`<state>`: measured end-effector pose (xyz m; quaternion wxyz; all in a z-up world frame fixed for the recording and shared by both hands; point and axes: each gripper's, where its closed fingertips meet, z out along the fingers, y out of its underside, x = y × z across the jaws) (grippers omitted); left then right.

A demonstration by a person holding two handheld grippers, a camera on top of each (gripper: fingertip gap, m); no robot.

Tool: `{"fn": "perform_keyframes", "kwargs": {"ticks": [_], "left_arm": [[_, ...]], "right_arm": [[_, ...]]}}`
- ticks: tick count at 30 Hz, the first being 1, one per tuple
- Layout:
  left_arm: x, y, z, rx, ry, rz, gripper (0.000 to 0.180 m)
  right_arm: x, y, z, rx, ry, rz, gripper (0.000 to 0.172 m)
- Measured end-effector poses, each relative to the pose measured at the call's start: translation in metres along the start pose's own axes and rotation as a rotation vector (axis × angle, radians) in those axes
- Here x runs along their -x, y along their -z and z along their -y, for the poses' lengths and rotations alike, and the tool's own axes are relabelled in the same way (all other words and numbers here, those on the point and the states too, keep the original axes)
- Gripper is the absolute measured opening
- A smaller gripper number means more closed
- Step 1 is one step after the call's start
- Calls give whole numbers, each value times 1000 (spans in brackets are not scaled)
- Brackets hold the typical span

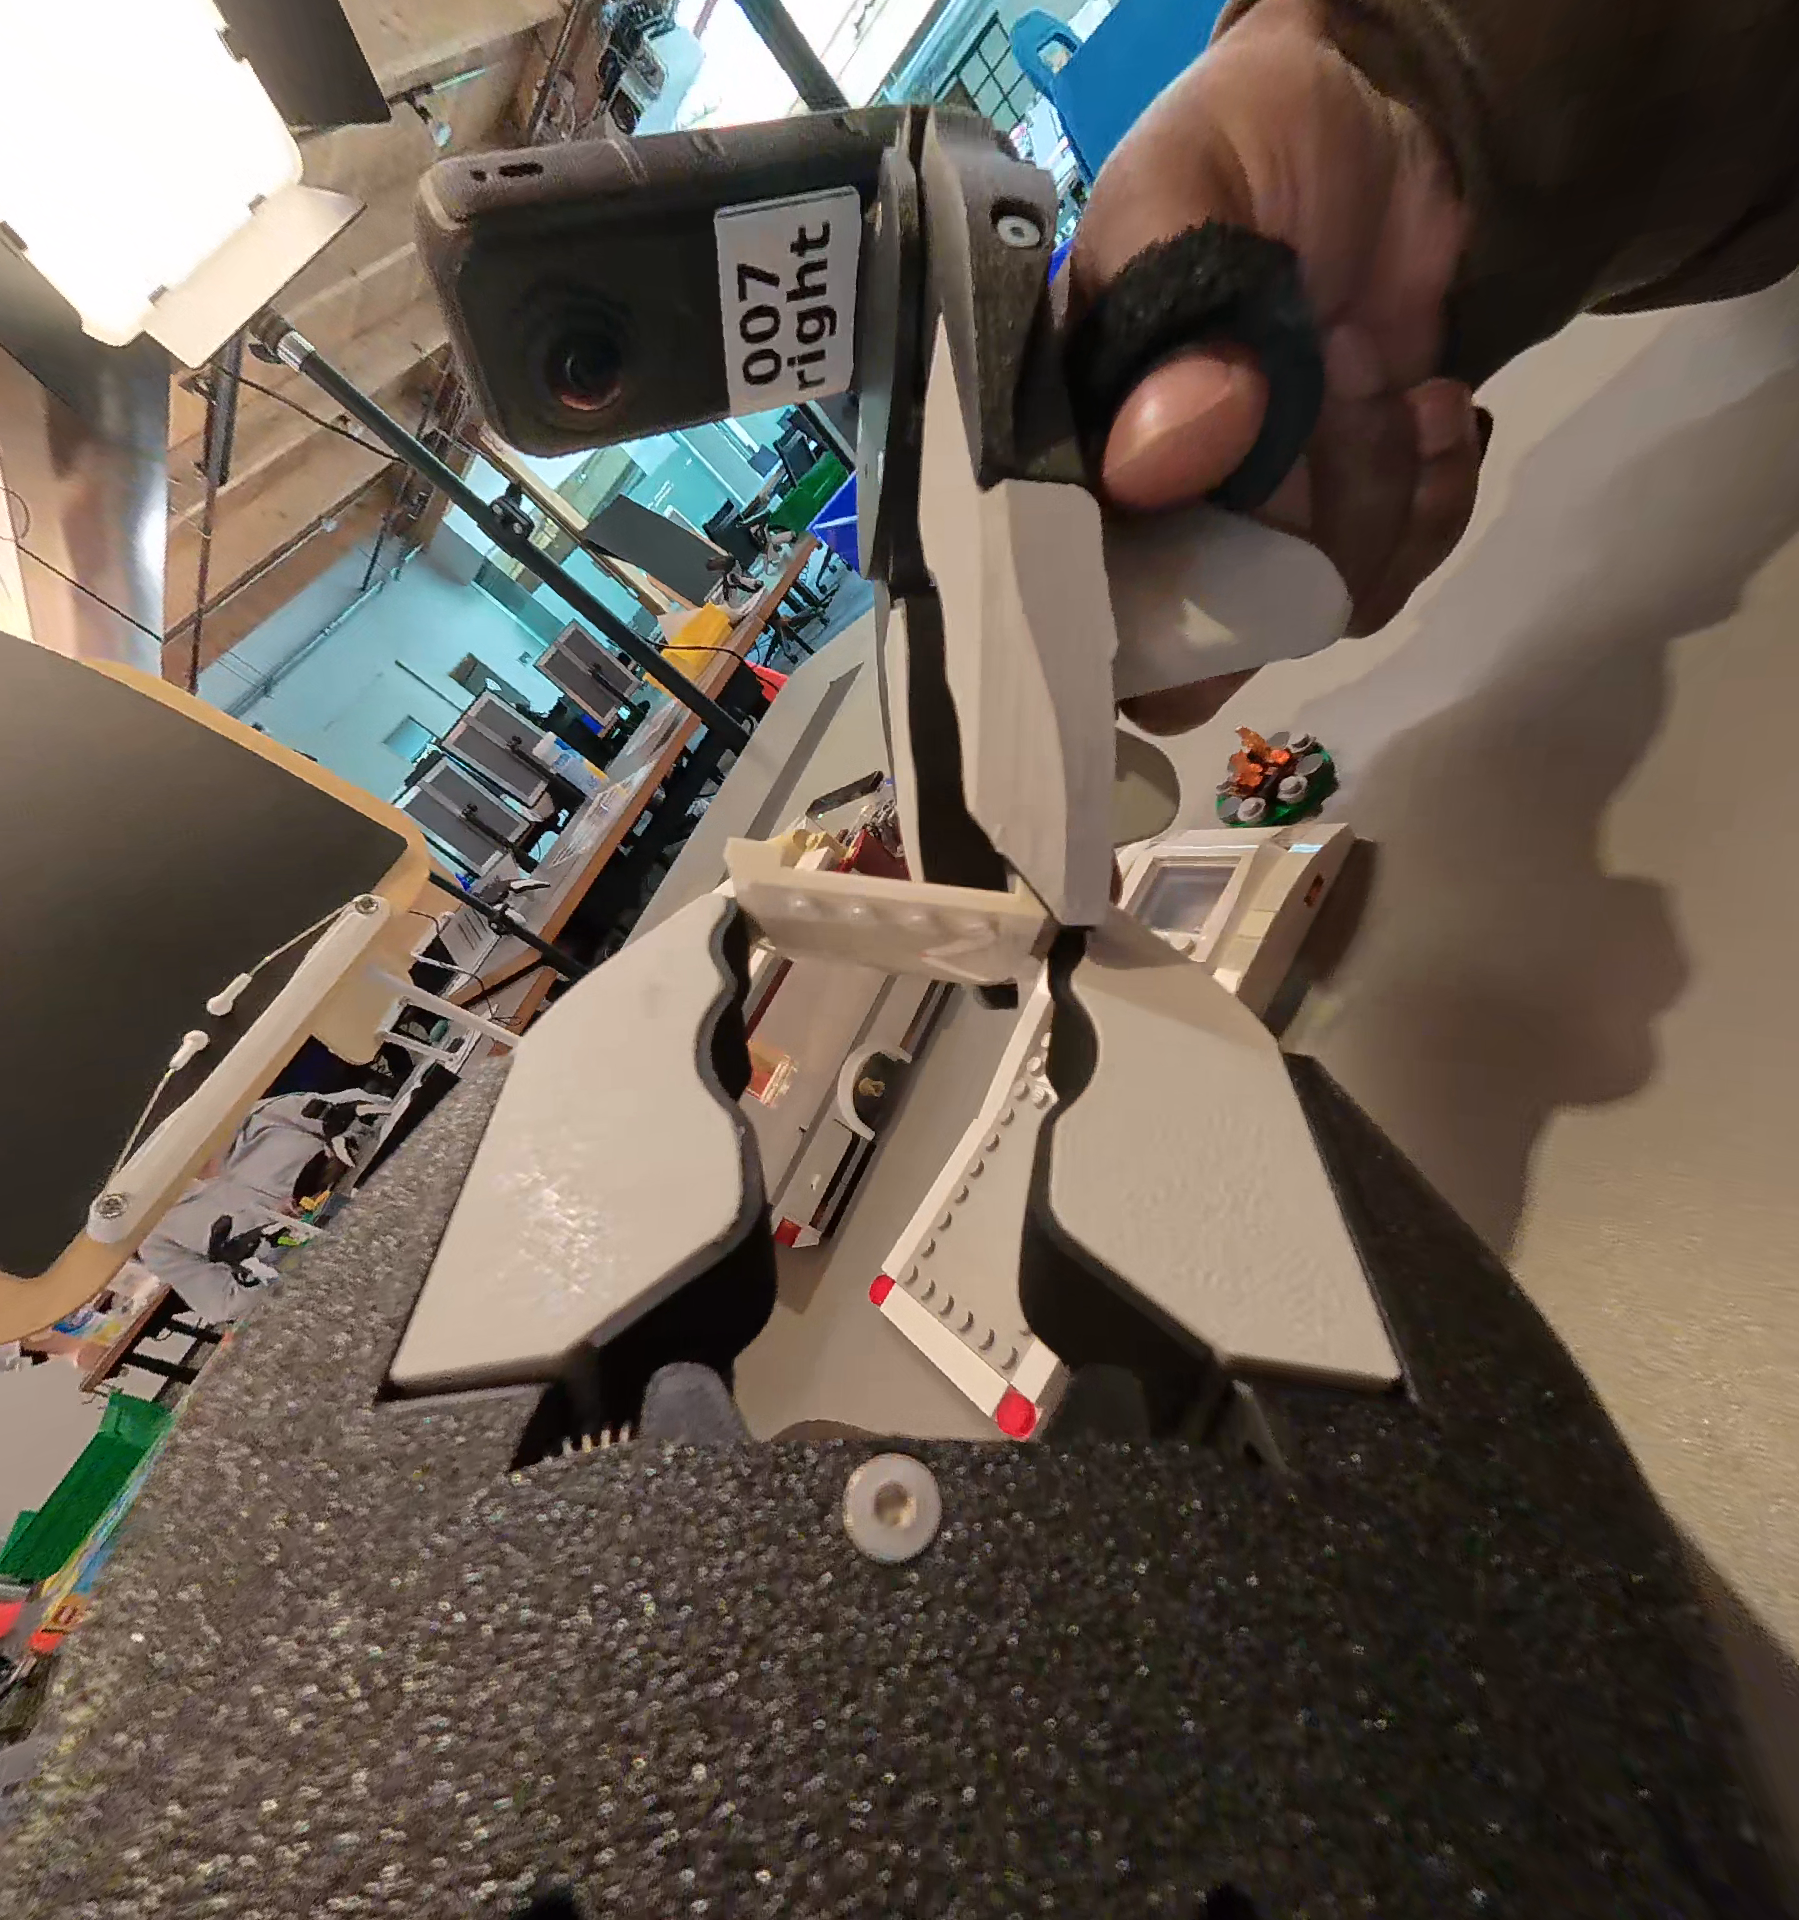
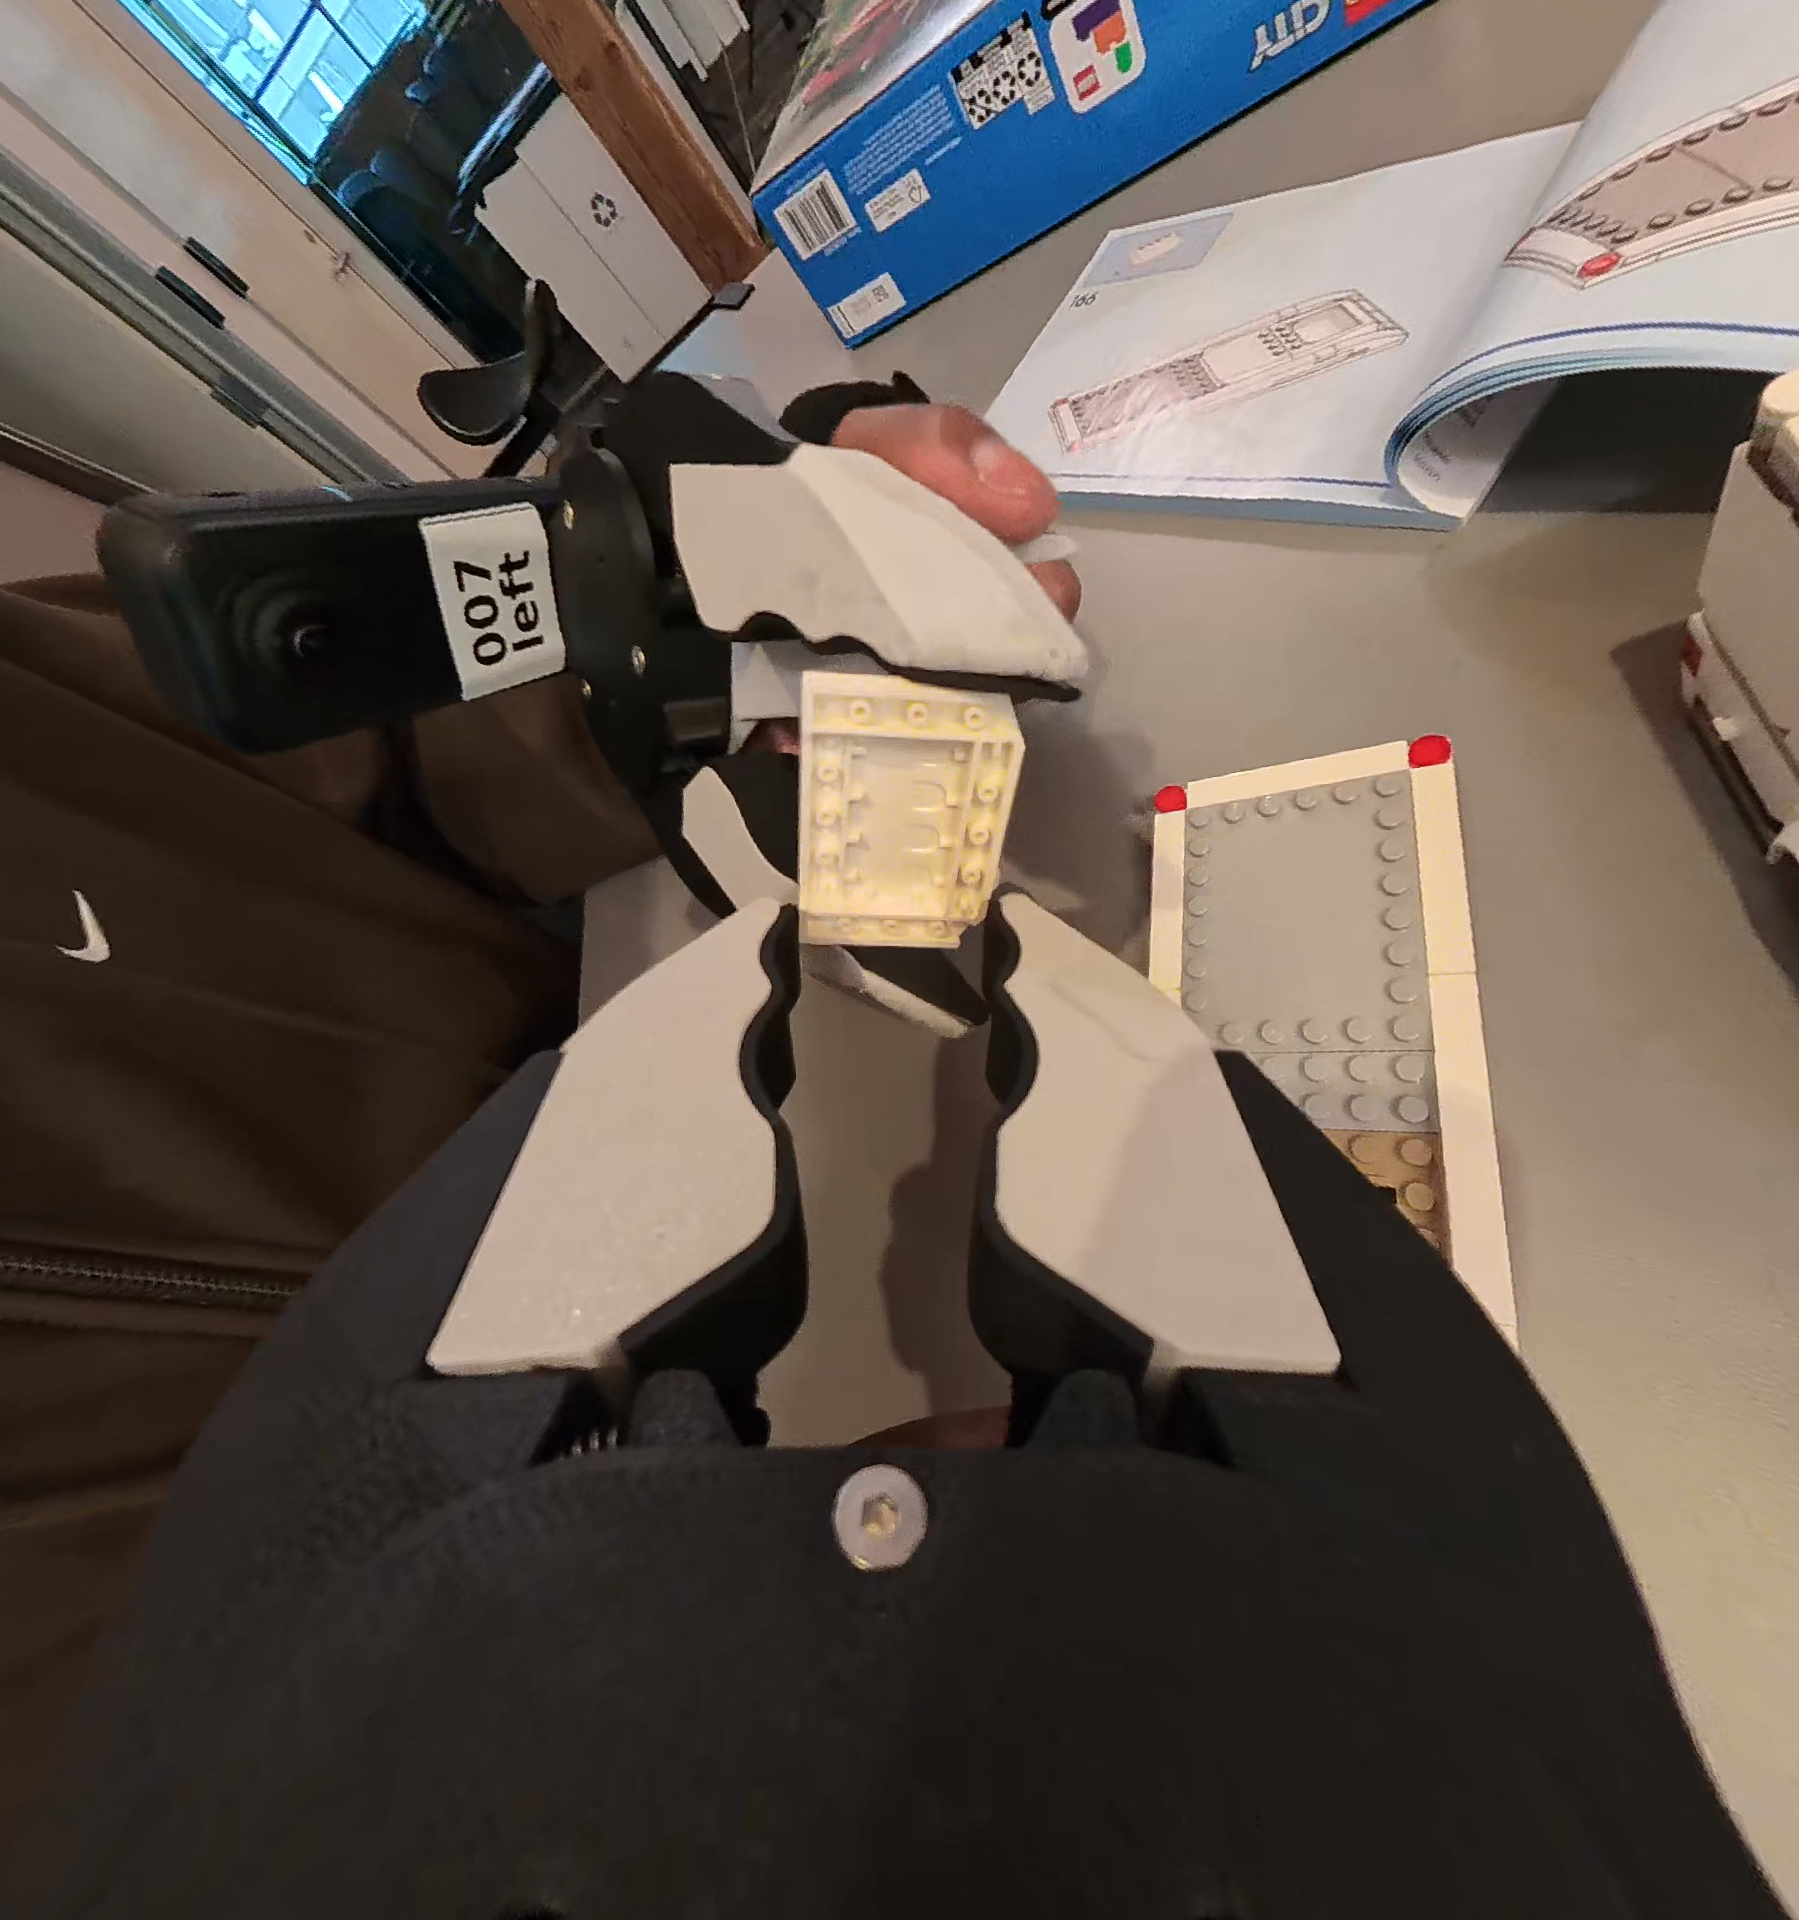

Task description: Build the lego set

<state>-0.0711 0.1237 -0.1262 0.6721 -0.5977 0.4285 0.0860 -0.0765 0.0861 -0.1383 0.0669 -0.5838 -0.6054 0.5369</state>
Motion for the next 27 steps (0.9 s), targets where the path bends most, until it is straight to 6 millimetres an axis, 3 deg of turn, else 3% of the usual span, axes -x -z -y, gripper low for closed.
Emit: {"fn": "perform_keyframes", "kwargs": {"ticks": [4, 8, 14, 19, 27], "left_arm": [[-2, -1, -1, 20, 0, -16, 56], [-1, -3, -3, 44, 27, -28, 56], [1, -10, -23, 184, 75, -80, 56], [-14, -10, -50, 414, 140, -358, 56], [-41, -16, -55, 551, 210, -728, 56]], "right_arm": [[-2, 1, 0, -2, 62, -24, 35], [-13, 11, 0, 24, 234, -155, 49], [-51, 38, -19, 172, 454, -431, 67], [-72, 47, -56, 337, 411, -465, 80], [-81, 42, -75, 419, 359, -457, 78]]}}
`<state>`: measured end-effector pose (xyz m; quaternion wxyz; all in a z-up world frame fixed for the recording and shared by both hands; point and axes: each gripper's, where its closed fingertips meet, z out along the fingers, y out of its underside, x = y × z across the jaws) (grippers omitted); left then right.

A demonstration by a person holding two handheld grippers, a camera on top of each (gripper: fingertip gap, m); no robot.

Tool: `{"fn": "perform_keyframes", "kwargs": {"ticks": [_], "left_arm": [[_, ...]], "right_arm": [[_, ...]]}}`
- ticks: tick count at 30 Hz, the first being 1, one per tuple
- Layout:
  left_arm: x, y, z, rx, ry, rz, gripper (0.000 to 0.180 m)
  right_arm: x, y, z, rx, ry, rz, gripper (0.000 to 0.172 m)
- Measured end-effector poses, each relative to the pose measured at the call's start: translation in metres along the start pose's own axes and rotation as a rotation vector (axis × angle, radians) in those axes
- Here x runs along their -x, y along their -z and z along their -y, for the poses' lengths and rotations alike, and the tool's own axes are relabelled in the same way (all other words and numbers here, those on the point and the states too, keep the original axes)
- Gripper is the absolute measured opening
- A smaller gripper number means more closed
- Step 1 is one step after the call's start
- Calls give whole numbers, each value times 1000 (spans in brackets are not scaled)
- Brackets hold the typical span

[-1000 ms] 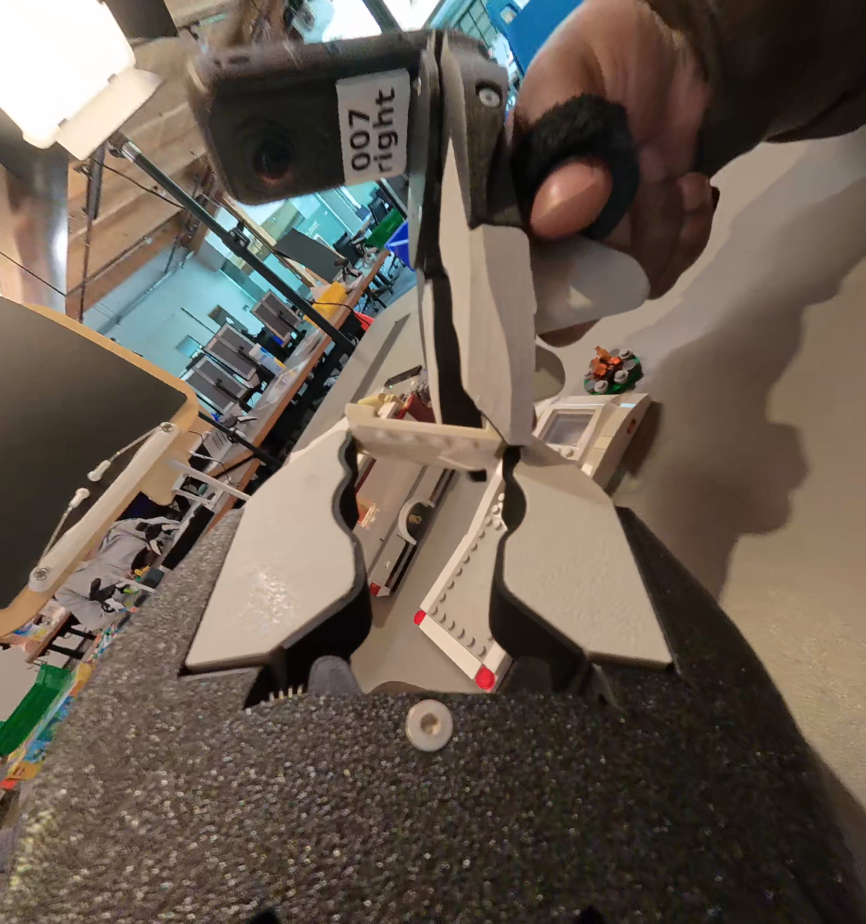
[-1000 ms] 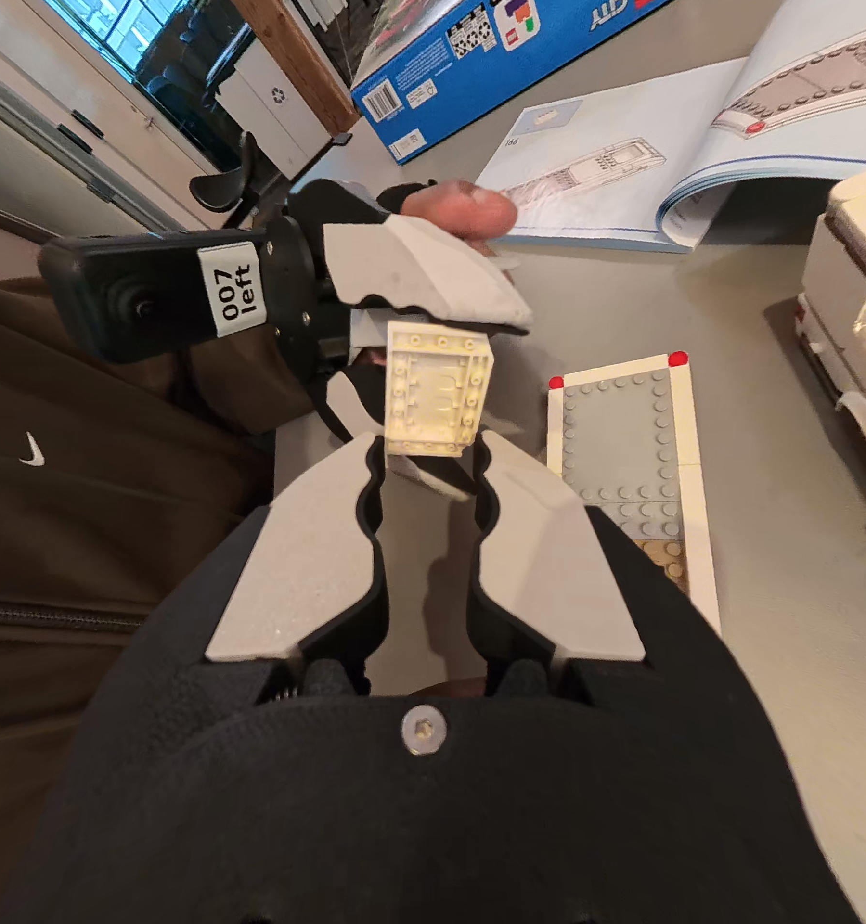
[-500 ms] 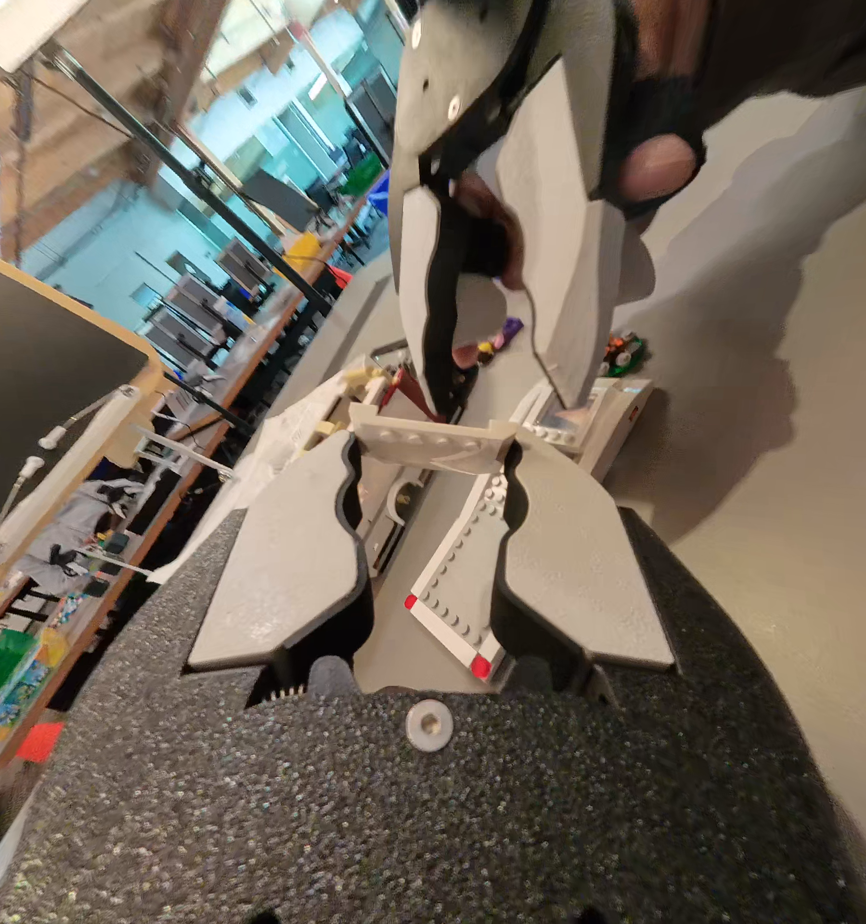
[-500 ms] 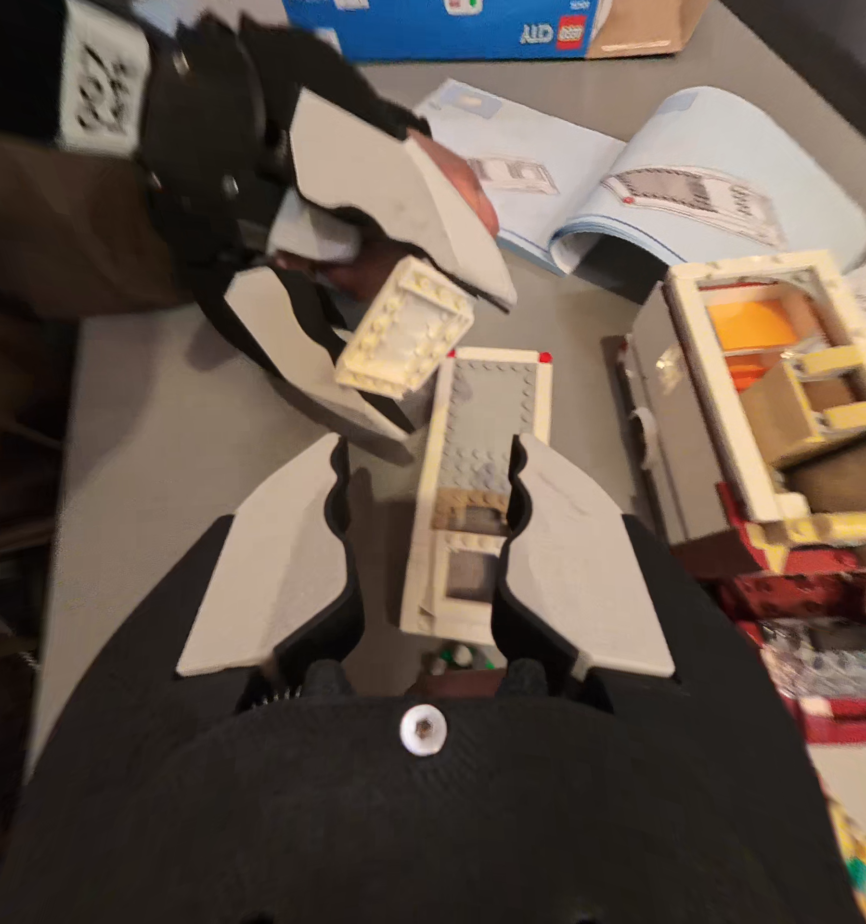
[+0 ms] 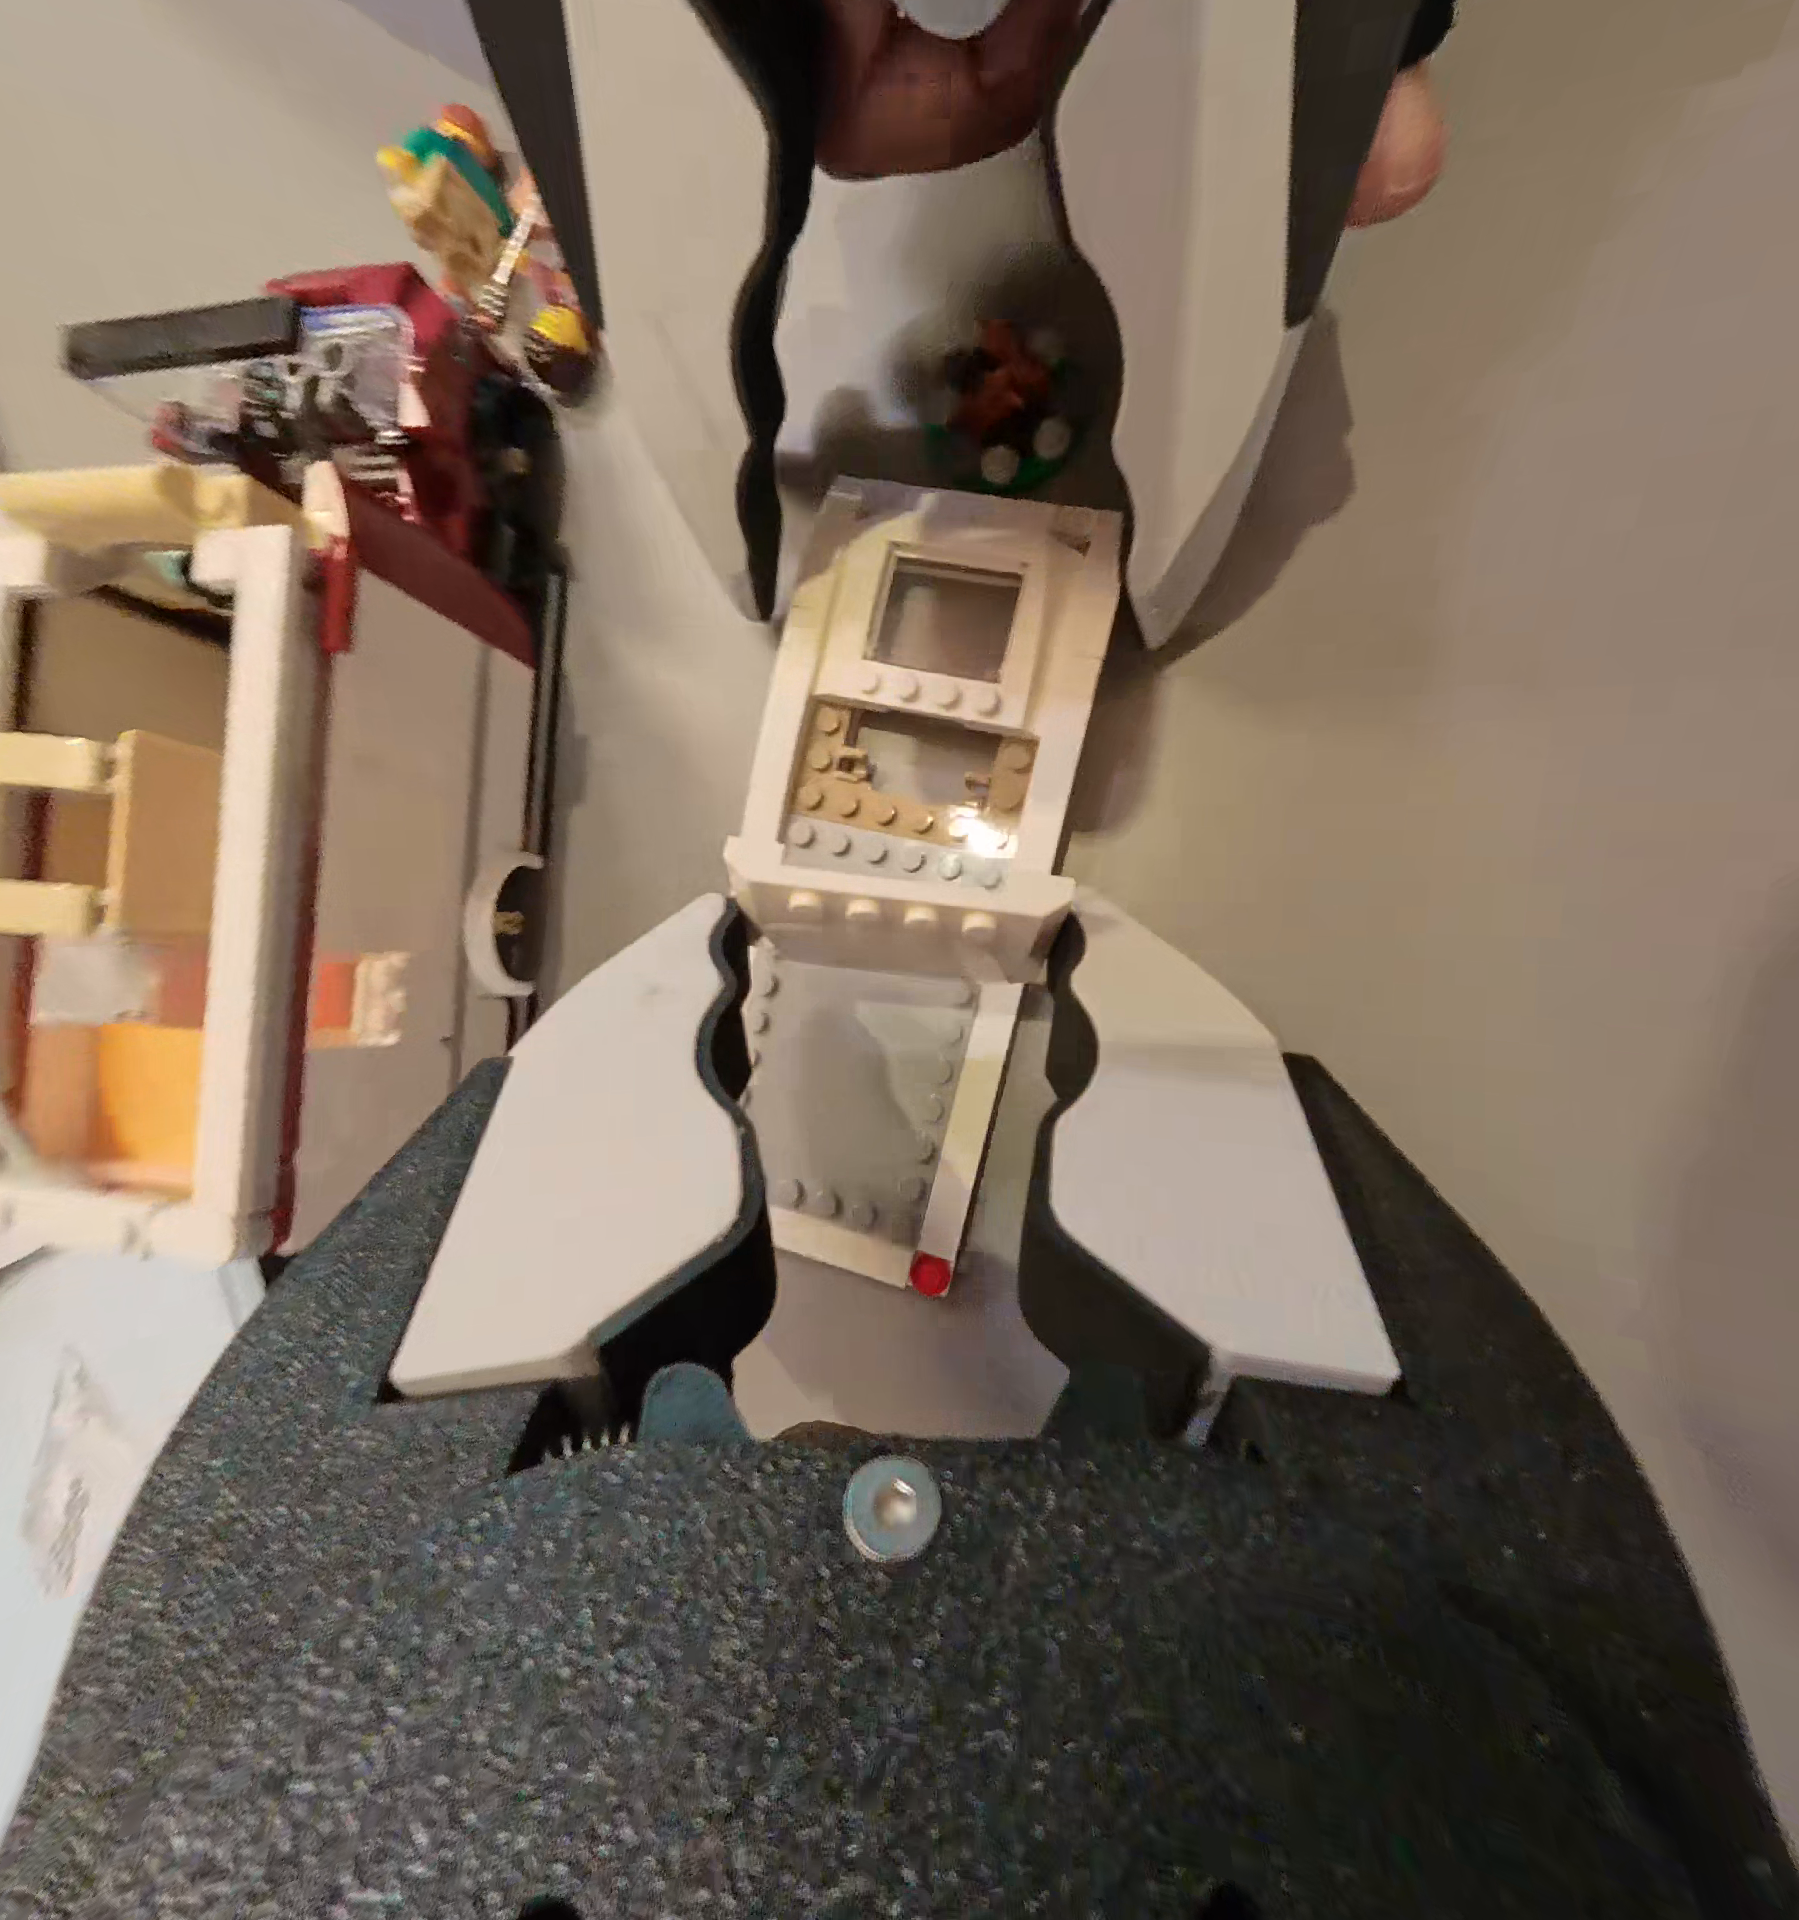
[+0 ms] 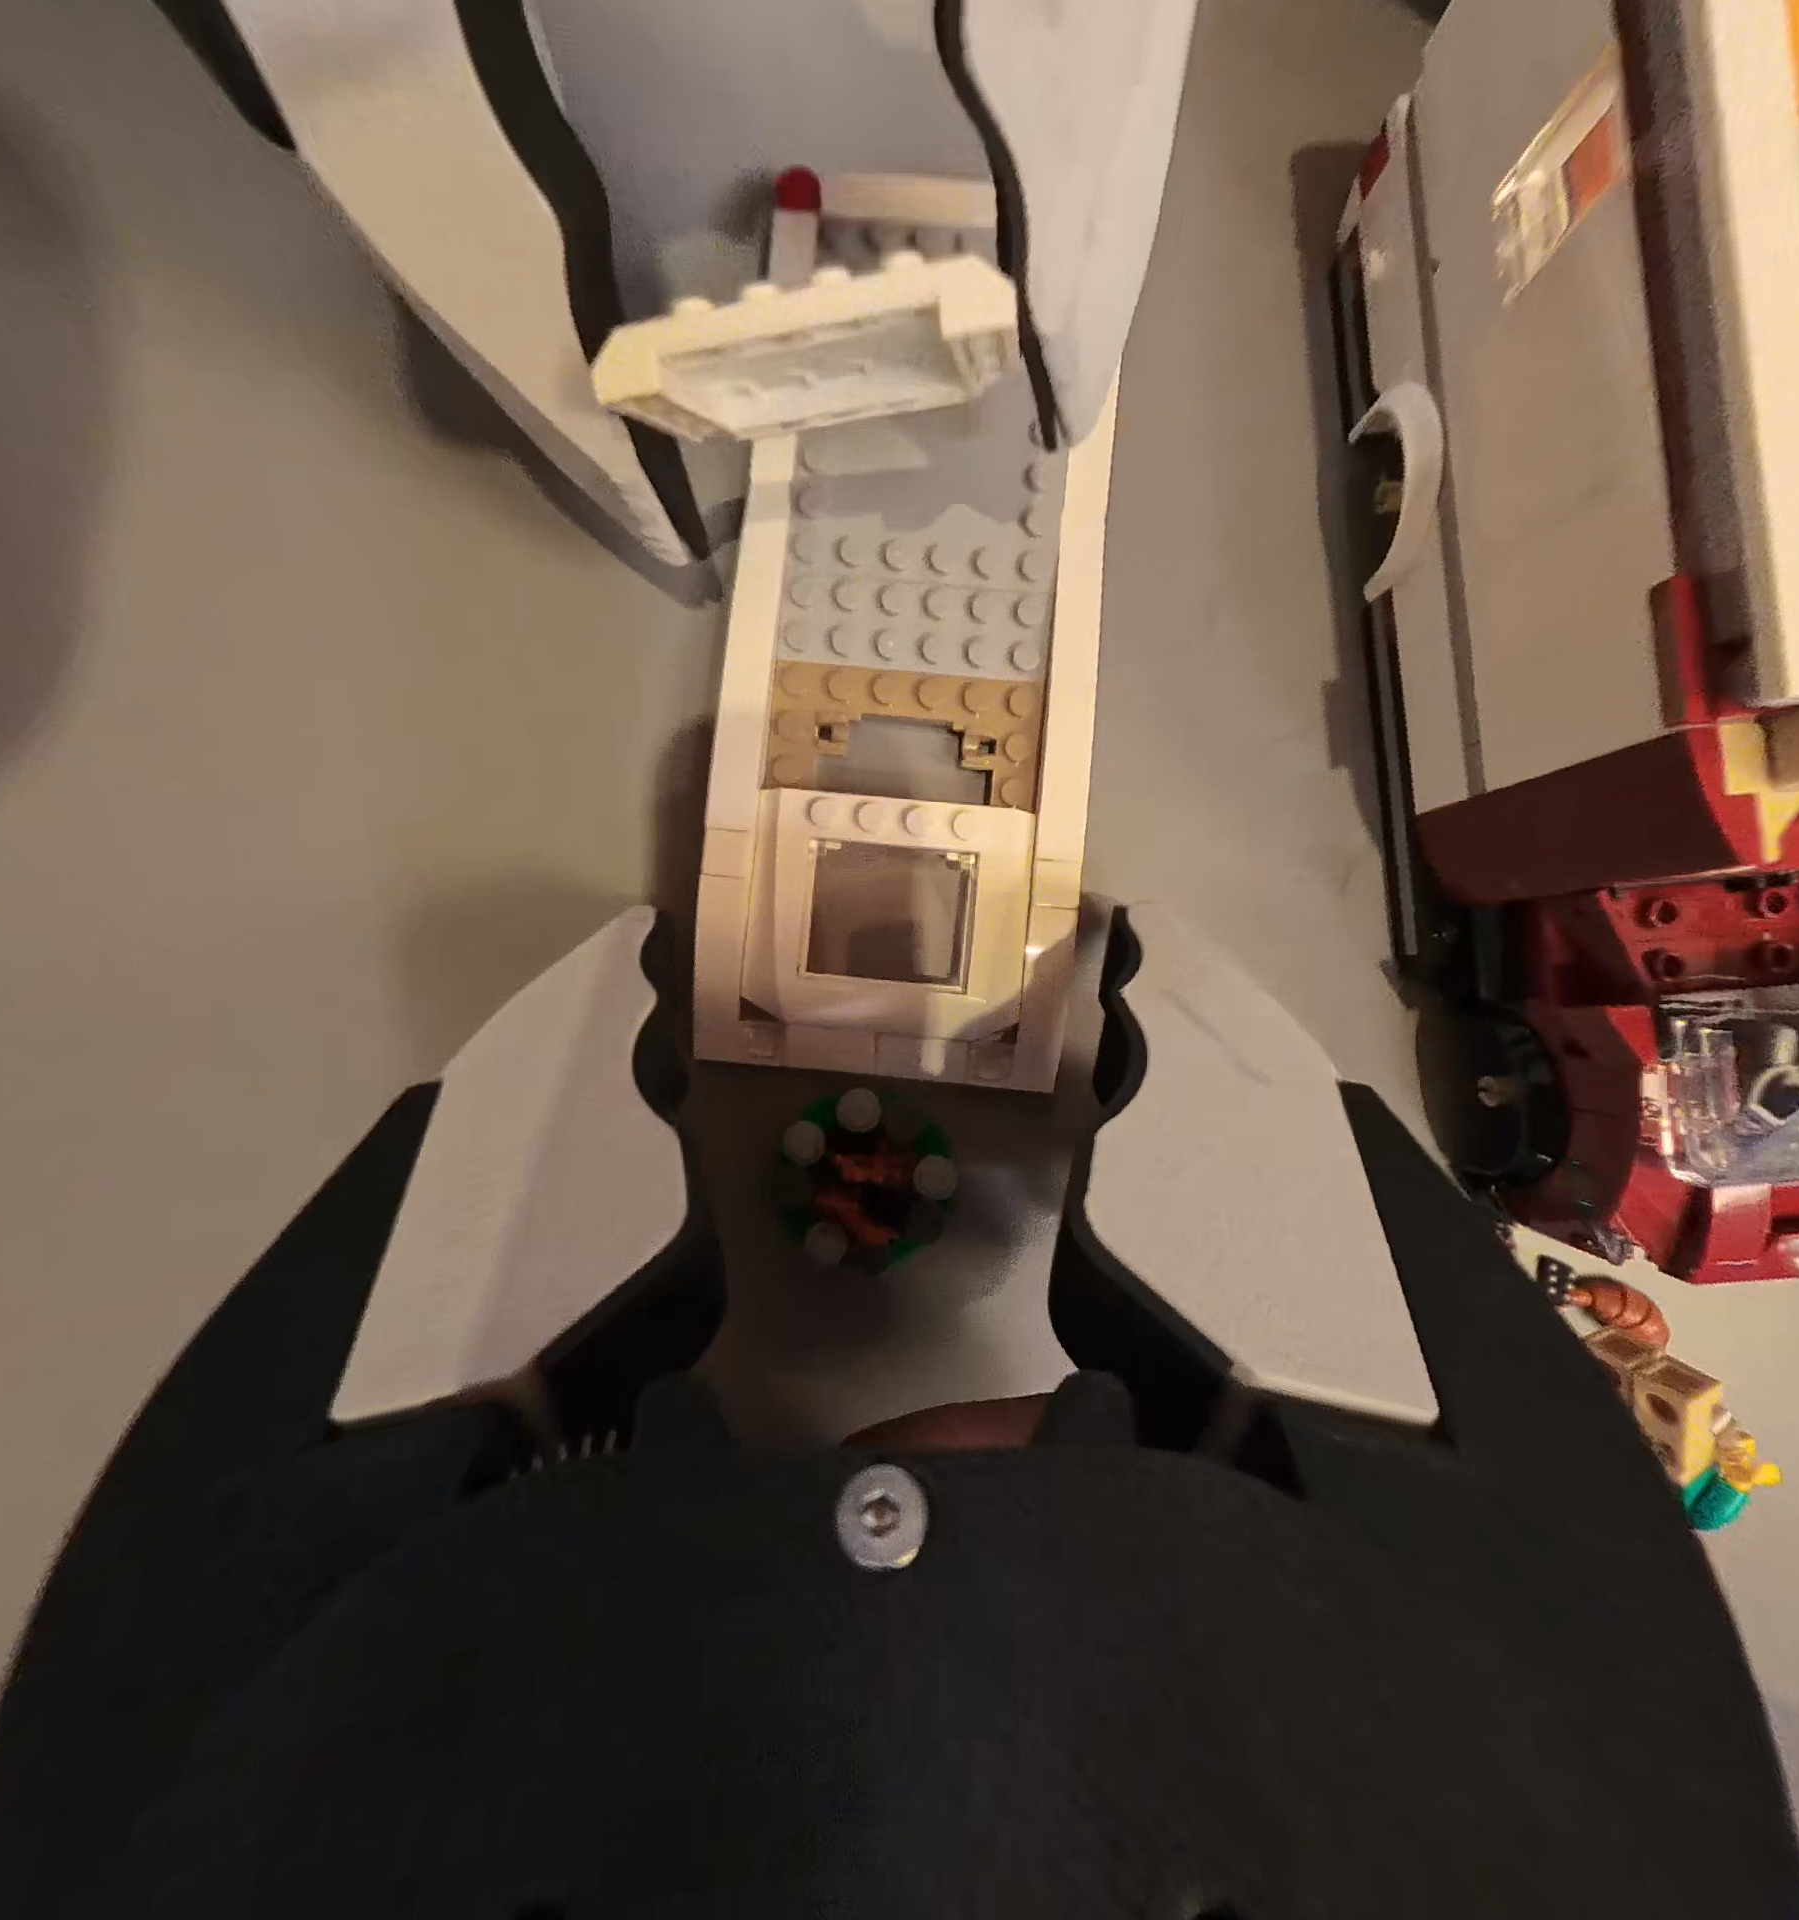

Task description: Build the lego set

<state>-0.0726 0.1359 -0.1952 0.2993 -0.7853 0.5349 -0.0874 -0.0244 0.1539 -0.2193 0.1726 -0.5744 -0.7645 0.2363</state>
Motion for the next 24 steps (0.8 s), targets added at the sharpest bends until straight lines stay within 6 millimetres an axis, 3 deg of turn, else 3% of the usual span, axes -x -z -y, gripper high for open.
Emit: {"fn": "perform_keyframes", "kwargs": {"ticks": [6, 17, 24], "left_arm": [[-2, -18, 4, 71, -1, -99, 56], [-5, -23, 11, 28, 53, -111, 60], [-1, -5, 12, -93, 169, 0, 62]], "right_arm": [[0, -4, 1, -2, -2, 3, 74], [-1, -4, 1, -3, -2, 0, 73], [-2, -1, 8, -30, 5, -8, 72]]}}
